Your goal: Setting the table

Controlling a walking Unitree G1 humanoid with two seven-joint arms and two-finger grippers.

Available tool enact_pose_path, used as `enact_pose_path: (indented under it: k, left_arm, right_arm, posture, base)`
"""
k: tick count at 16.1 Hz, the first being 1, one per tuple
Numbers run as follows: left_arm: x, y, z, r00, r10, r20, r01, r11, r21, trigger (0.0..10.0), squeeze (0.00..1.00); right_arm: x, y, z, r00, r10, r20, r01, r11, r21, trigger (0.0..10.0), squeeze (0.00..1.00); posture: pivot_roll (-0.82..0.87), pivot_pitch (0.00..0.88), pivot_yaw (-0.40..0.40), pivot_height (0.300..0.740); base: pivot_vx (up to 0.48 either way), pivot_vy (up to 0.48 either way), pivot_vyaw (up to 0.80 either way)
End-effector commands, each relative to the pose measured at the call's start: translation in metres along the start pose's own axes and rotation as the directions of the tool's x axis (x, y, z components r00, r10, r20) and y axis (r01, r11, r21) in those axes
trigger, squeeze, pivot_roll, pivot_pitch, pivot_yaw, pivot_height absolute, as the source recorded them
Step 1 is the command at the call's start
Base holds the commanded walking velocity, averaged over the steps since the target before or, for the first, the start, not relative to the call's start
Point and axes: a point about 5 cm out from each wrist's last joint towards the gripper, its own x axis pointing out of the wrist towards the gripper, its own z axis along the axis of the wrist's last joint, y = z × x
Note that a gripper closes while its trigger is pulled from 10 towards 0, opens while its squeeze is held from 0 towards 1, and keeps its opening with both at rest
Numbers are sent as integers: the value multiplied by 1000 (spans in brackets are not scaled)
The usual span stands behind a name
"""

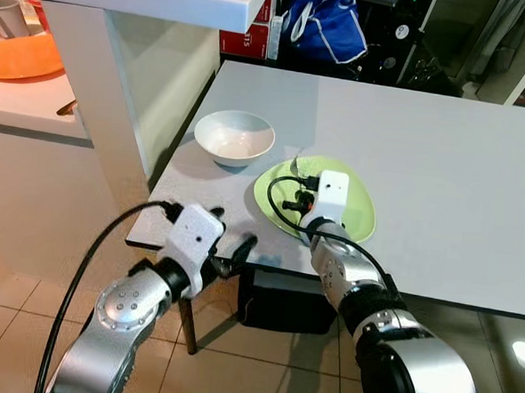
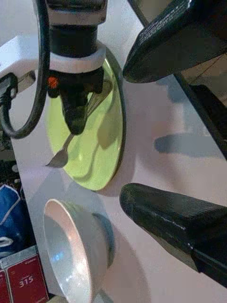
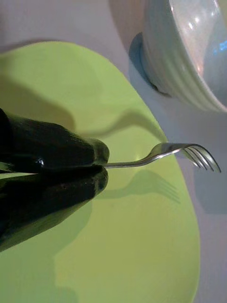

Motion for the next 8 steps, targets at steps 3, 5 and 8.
enact_pose_path:
  k: [3, 5, 8]
  left_arm:
    - [-1, -3, 6, 1000, -16, 7, 16, 1000, 12, 10000, 0]
    - [-2, -3, 6, 1000, -16, 4, 16, 1000, 13, 10000, 0]
    - [-2, -2, 7, 1000, -13, 2, 13, 1000, 13, 10000, 0]
  right_arm:
    - [1, 3, 0, 1000, 9, -3, -9, 1000, -29, 10000, 0]
    - [1, 5, 0, 1000, 15, -7, -15, 999, -28, 10000, 0]
    - [3, 5, 3, 1000, -7, -9, 6, 999, -41, 10000, 0]
  posture:
    - [57, 0, -51, 740]
    - [58, 0, -51, 740]
    - [58, 0, -50, 740]
  base:
    - [0, 0, 0]
    - [0, 0, 0]
    - [0, 0, 0]
